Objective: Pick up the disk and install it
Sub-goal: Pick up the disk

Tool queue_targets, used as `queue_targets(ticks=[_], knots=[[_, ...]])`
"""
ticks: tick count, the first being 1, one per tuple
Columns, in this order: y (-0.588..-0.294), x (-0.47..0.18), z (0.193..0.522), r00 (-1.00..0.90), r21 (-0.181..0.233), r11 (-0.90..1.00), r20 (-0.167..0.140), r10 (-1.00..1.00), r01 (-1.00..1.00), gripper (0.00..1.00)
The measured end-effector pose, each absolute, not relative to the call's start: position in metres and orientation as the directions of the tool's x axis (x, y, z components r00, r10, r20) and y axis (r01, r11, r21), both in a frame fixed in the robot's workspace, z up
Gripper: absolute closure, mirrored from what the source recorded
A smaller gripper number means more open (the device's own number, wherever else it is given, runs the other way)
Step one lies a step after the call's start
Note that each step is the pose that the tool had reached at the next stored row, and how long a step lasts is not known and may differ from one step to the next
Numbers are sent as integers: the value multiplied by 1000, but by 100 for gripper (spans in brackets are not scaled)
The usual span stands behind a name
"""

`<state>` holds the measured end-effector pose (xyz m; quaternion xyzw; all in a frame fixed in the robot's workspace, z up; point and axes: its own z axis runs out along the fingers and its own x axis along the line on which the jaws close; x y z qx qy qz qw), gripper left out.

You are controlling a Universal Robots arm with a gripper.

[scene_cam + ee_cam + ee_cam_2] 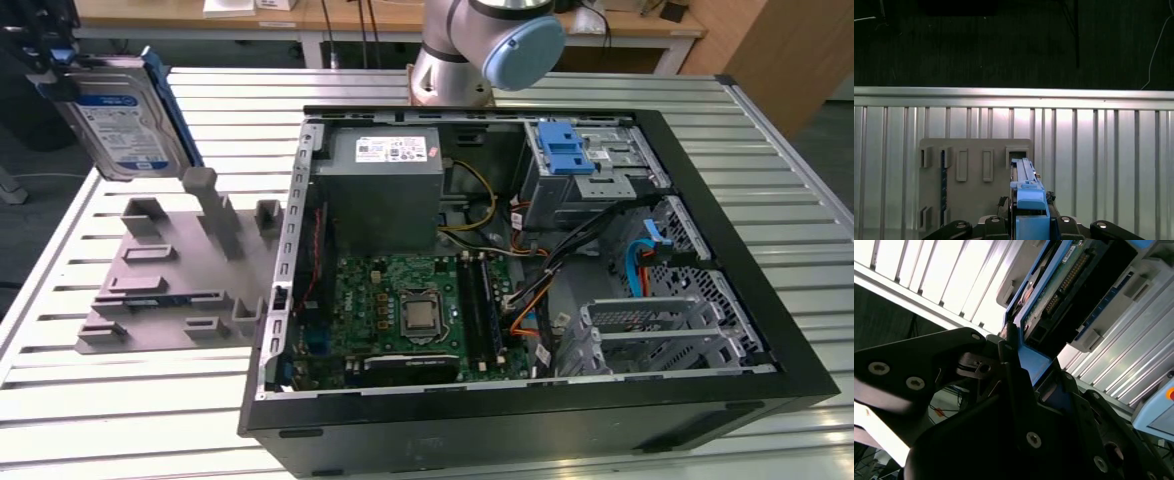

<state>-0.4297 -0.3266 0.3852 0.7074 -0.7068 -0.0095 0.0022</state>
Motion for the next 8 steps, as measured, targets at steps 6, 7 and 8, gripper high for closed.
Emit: queue_targets(ticks=[6,7,8], knots=[[-327,-430,389,1,17,-1,-11,-1000,-1000,64],[-327,-430,389,1,17,-1,-11,-1000,-1000,64],[-327,-430,390,1,16,-1,-11,-1000,-1000,64]])
